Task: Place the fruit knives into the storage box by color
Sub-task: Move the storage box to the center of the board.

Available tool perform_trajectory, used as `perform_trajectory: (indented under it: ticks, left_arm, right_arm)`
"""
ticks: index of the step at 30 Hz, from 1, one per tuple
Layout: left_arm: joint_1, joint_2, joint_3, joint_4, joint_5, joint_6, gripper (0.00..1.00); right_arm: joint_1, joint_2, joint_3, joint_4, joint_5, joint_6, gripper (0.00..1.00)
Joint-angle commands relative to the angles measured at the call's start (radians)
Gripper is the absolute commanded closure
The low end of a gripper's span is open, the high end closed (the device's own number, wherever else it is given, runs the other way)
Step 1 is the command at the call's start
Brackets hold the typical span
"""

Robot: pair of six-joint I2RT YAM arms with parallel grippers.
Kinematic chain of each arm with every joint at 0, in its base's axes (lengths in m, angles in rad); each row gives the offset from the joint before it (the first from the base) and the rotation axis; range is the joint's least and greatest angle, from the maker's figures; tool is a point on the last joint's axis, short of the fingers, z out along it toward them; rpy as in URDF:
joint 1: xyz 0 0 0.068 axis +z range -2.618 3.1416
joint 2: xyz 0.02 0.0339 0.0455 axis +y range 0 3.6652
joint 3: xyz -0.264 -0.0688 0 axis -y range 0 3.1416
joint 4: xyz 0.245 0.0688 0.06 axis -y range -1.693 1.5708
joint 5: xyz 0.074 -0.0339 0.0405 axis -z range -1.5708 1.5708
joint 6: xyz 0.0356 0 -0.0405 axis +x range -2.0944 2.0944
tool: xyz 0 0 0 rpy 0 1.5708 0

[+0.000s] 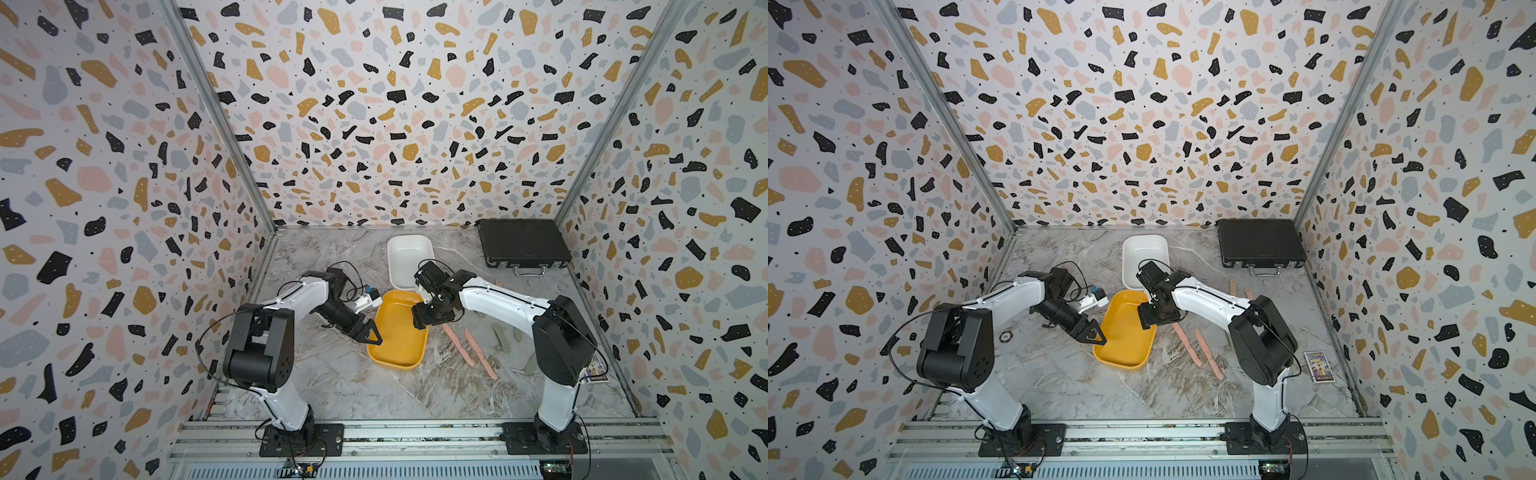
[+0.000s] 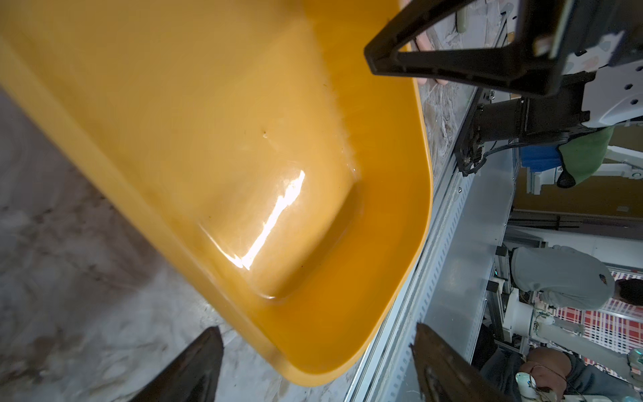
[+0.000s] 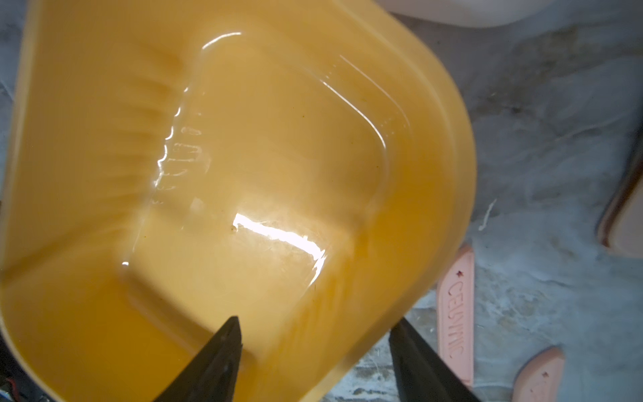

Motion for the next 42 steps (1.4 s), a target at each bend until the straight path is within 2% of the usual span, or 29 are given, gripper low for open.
perform_trajectory:
  ticks: [1,18,25,29,37,42]
  left_arm:
    - [-0.01,0.001,-0.015,-0.02,0.027,0.016,0.14]
    - [-0.06,0.001,-0.035,-0.043,0.039,0.045,0.13]
    - [-0.065,-0.014,-0.042,-0.026,0.033,0.033,0.13]
    - [-0.024,-0.065,-0.046,0.003,0.001,0.013,0.11]
    - [0.172,-0.206,0.069,-0.036,-0.036,-0.015,0.07]
    - [0.197,-0.34,0.101,-0.04,-0.021,-0.087,0.01]
  right_arm:
    - [-0.005,0.019,0.05,-0.02,0.012,-0.016,0.3]
    - [-0.034,0.156,0.246,-0.09,-0.024,-0.064,0.31]
    - [-0.041,0.162,0.263,-0.101,-0.023,-0.067,0.3]
    - [-0.055,0.088,0.232,-0.099,0.004,-0.076,0.28]
    - [-0.073,-0.126,0.1,-0.047,0.094,-0.126,0.24]
    - [-0.076,-0.234,-0.035,-0.055,0.127,-0.131,0.25]
